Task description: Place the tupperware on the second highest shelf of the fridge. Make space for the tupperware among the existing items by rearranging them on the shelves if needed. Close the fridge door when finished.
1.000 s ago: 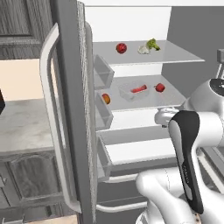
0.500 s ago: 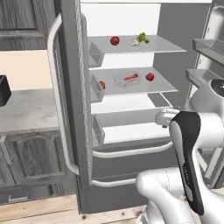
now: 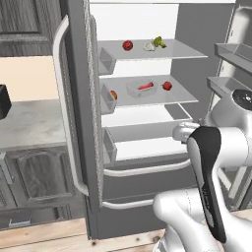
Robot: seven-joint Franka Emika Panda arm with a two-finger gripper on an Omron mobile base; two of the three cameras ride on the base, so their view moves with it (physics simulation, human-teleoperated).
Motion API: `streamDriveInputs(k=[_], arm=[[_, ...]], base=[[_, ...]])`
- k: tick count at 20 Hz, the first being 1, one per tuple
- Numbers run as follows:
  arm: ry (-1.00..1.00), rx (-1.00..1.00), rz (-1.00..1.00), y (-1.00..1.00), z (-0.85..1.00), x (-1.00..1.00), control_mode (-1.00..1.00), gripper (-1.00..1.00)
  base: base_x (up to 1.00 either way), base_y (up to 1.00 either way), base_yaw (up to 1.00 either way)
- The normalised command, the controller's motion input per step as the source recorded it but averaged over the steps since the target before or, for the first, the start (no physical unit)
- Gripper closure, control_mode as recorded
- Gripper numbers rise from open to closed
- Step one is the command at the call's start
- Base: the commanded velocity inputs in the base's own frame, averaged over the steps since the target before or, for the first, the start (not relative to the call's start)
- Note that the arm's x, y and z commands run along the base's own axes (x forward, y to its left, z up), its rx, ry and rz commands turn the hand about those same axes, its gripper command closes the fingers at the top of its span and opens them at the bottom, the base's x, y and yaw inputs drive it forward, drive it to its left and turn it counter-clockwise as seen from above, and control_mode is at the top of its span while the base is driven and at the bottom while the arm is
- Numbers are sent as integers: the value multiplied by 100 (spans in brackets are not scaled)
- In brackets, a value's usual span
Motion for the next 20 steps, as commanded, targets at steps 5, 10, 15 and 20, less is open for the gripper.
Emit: streamDriveInputs(k=[5, 10, 15, 20], arm=[[0, -1, 1, 5, 0, -2, -100, -100], [-3, -10, 14, 35, -2, -27, -100, -100], [-8, -13, 24, 37, -1, -44, -100, -100], [5, -30, 20, 96, 0, -6, -100, -100]], base=[[0, 0, 0], [0, 0, 0], [0, 0, 0], [0, 0, 0]])
